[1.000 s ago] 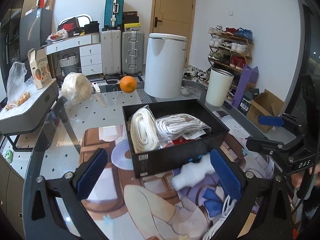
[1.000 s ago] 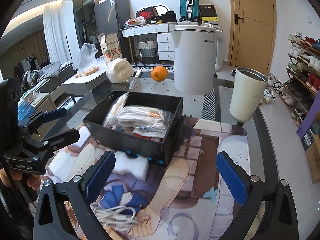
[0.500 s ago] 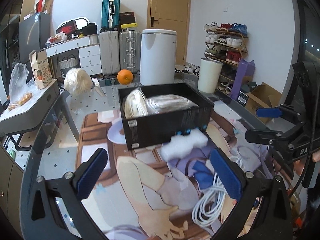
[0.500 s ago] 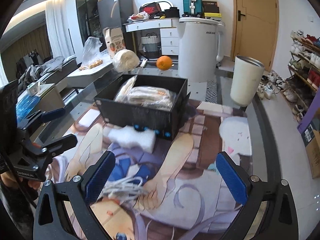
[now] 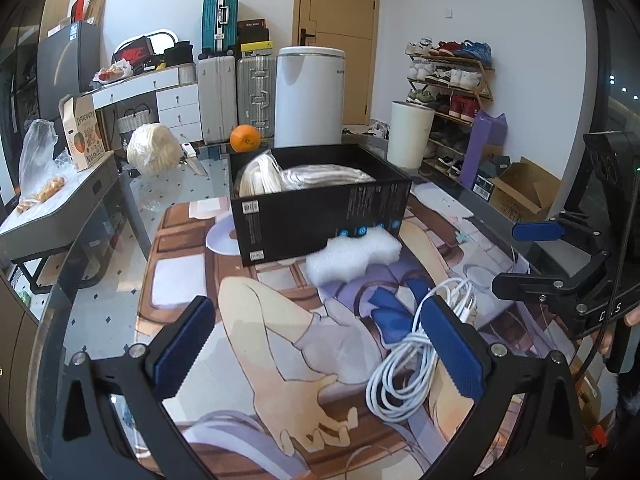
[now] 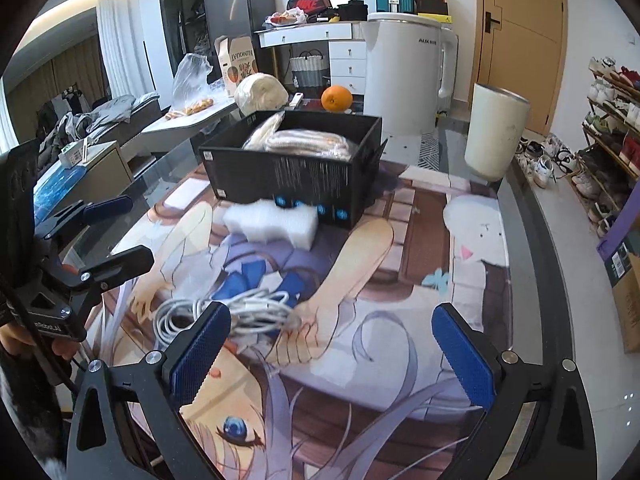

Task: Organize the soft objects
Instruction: 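Withdraw both tools and move the left tool to the coiled white cable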

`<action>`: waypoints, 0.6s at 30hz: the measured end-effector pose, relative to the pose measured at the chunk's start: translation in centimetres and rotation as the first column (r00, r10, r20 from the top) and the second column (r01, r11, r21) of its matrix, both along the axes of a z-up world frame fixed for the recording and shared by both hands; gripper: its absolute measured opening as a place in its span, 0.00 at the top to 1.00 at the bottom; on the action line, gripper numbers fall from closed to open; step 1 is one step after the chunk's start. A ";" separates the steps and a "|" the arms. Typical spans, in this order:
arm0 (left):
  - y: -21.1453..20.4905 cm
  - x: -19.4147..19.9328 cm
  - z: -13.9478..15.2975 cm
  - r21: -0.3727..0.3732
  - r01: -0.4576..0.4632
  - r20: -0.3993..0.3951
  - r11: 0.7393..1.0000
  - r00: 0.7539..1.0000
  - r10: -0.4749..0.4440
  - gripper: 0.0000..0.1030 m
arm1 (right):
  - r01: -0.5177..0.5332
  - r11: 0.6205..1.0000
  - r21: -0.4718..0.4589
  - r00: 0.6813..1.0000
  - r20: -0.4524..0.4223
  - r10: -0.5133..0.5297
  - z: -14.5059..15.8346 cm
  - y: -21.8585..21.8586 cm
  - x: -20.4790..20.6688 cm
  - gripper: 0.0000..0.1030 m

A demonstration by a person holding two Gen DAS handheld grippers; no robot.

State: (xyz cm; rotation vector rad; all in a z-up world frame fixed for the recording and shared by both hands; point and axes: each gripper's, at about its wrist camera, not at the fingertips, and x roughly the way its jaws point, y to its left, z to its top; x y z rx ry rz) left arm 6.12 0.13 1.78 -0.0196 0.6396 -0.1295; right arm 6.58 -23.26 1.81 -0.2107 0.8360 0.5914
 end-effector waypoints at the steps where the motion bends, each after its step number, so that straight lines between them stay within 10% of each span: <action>1: -0.1 -0.1 -0.2 0.004 0.003 -0.004 1.000 1.000 -0.003 0.00 | -0.004 1.000 0.000 1.000 -0.003 0.004 -0.1 0.0 -0.1 0.01; 18: -4.3 0.5 -2.4 0.089 0.136 -0.082 0.987 0.988 -0.129 0.00 | -0.031 0.998 -0.049 0.999 -0.024 0.030 -1.2 -0.1 -0.1 0.01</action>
